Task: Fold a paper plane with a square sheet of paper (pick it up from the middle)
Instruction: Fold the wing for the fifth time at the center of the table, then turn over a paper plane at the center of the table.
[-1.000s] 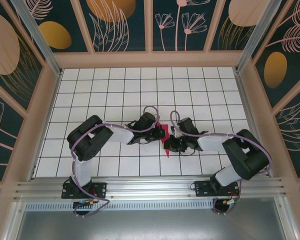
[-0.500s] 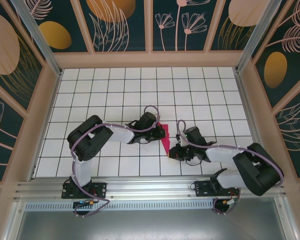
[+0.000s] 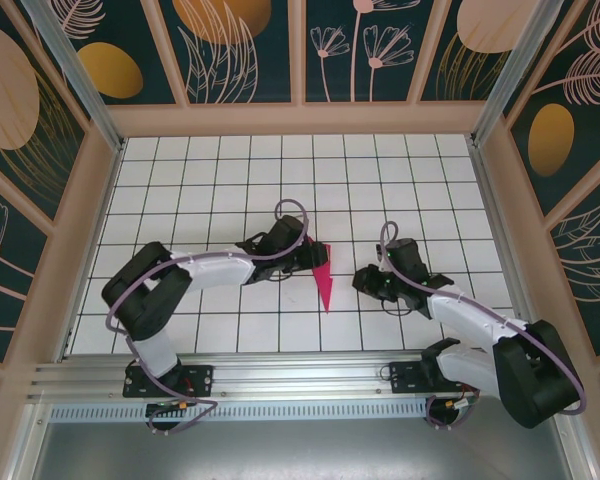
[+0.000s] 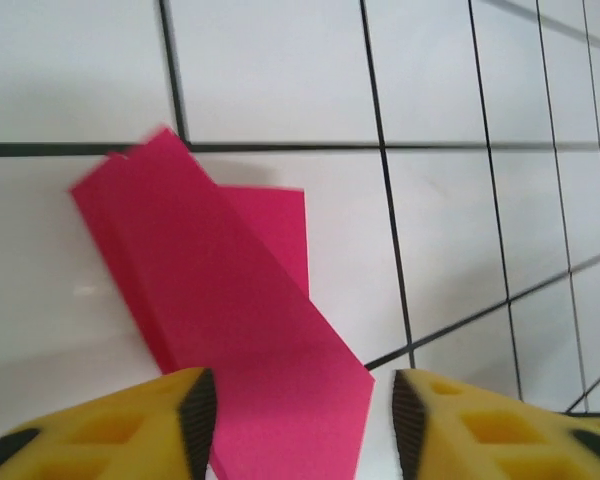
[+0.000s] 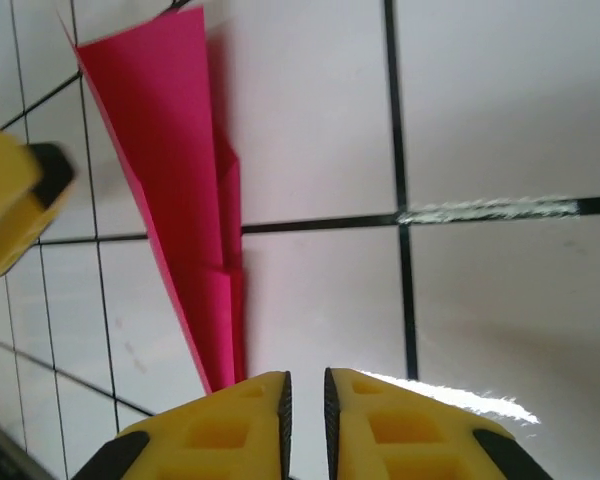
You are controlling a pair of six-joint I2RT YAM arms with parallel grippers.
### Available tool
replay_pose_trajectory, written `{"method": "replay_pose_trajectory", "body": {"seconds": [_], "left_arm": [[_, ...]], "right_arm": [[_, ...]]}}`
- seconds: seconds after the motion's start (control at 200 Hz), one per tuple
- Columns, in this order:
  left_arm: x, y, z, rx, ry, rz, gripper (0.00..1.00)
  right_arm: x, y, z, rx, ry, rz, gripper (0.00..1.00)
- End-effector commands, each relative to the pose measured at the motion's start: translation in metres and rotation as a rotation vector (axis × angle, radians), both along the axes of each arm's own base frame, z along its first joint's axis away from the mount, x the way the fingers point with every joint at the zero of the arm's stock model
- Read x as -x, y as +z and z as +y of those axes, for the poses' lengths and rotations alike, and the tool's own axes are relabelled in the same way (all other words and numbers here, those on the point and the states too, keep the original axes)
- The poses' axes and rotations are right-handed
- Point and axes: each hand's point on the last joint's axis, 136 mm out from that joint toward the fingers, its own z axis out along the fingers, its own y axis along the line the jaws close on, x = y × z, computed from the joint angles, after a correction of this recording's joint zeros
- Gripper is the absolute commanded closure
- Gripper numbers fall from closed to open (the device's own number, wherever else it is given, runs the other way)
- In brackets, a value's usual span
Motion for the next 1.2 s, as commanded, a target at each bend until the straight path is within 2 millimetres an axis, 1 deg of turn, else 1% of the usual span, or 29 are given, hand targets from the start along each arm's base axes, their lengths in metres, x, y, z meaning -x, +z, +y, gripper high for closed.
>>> {"method": "replay_pose_trajectory", "body": {"seconds": [0.0,0.015,0.06,0.14,0.155,0.16,0.175,0.27,0.375,0.46,0.585,0.716,0.791,0.871,0.951,1.031,1.091,1.161,1.196], "left_arm": [[-0.001,0.008,0.026,-0.145,0.091,-0.025,0.41],[-0.002,0.012,0.025,-0.148,0.095,-0.032,0.40],[0.000,0.014,0.023,-0.166,0.102,-0.036,0.35],[0.002,0.012,0.018,-0.206,0.104,-0.030,0.32],[0.002,0.016,0.017,-0.209,0.105,-0.033,0.31],[0.002,0.011,0.016,-0.223,0.103,-0.025,0.30],[0.003,0.005,0.015,-0.245,0.102,-0.017,0.29],[0.002,-0.002,0.005,-0.340,0.094,-0.012,0.25],[-0.002,-0.012,0.000,-0.422,0.107,-0.001,0.24],[-0.003,-0.021,0.002,-0.487,0.115,0.021,0.24],[-0.007,-0.025,0.005,-0.534,0.131,0.020,0.25],[-0.006,-0.030,0.003,-0.541,0.119,0.032,0.28],[-0.004,-0.032,0.005,-0.549,0.114,0.035,0.33],[-0.003,-0.030,0.008,-0.542,0.119,0.029,0.39],[-0.002,-0.022,0.009,-0.514,0.124,0.013,0.45],[-0.001,-0.018,0.010,-0.489,0.129,0.000,0.47],[0.000,-0.016,0.012,-0.473,0.132,-0.006,0.54],[0.002,-0.016,0.014,-0.460,0.134,-0.011,0.59],[0.003,-0.016,0.015,-0.457,0.137,-0.010,0.63]], "right_arm": [[-0.025,0.011,-0.008,0.020,-0.088,-0.073,0.73],[-0.026,0.012,-0.007,0.019,-0.089,-0.078,0.72],[-0.029,0.013,-0.006,0.012,-0.092,-0.086,0.71],[-0.033,0.014,-0.005,-0.001,-0.101,-0.097,0.69],[-0.034,0.014,-0.005,-0.004,-0.102,-0.098,0.68],[-0.034,0.014,-0.005,-0.004,-0.102,-0.099,0.68],[-0.034,0.014,-0.005,-0.006,-0.104,-0.100,0.67],[-0.037,0.015,-0.005,-0.014,-0.114,-0.107,0.66],[-0.038,0.016,-0.005,-0.018,-0.116,-0.113,0.65],[-0.038,0.014,-0.008,-0.012,-0.129,-0.112,0.65],[-0.036,0.012,-0.011,-0.013,-0.142,-0.113,0.65],[-0.034,0.010,-0.011,-0.025,-0.142,-0.104,0.65],[-0.034,0.011,-0.008,-0.040,-0.135,-0.102,0.64],[-0.033,0.012,-0.006,-0.050,-0.127,-0.103,0.64],[-0.034,0.014,-0.003,-0.063,-0.116,-0.107,0.64],[-0.034,0.017,0.003,-0.090,-0.090,-0.109,0.63],[-0.034,0.020,0.008,-0.112,-0.069,-0.109,0.63],[-0.034,0.022,0.013,-0.134,-0.048,-0.109,0.62],[-0.033,0.023,0.016,-0.145,-0.034,-0.107,0.61]]}}
